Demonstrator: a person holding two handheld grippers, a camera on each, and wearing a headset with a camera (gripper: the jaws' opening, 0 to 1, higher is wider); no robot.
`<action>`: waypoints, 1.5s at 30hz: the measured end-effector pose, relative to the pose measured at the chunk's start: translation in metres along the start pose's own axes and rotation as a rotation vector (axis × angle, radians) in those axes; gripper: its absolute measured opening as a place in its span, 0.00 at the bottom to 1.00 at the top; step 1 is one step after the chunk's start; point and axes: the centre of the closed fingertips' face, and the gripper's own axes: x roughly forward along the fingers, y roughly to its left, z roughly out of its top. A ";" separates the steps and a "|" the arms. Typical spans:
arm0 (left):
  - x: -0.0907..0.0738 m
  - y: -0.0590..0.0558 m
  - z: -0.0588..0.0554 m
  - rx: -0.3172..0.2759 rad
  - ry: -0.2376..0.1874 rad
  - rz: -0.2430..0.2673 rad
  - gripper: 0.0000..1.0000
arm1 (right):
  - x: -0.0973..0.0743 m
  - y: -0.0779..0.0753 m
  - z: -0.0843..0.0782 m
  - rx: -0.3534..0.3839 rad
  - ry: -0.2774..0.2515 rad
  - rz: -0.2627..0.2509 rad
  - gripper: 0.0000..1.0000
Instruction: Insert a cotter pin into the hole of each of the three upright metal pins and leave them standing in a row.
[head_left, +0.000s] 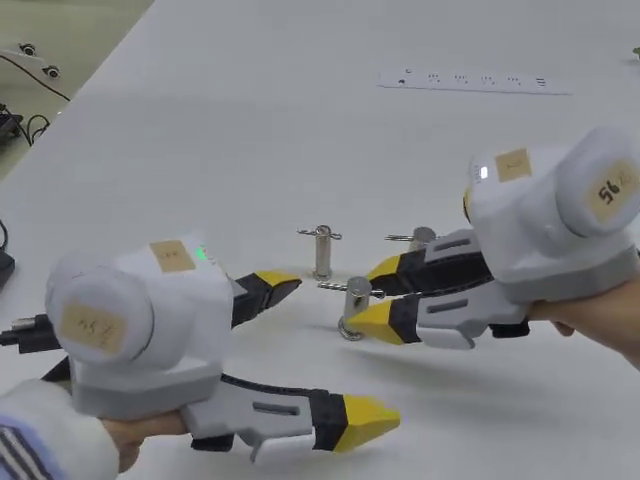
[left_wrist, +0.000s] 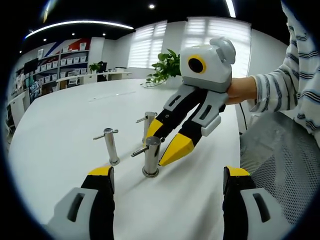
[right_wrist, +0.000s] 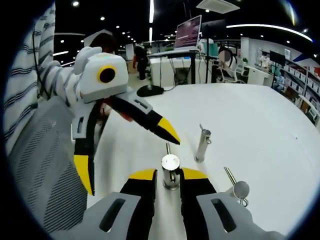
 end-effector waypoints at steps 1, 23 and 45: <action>-0.001 -0.001 0.000 0.000 0.001 0.001 0.92 | 0.000 0.000 0.000 0.000 0.000 0.000 0.19; -0.015 -0.010 -0.002 -0.035 0.002 0.019 0.99 | 0.000 -0.002 -0.002 -0.049 0.015 -0.005 0.14; -0.016 -0.010 -0.003 -0.044 0.047 0.037 0.99 | -0.078 -0.021 -0.035 -0.023 -0.009 -0.085 0.13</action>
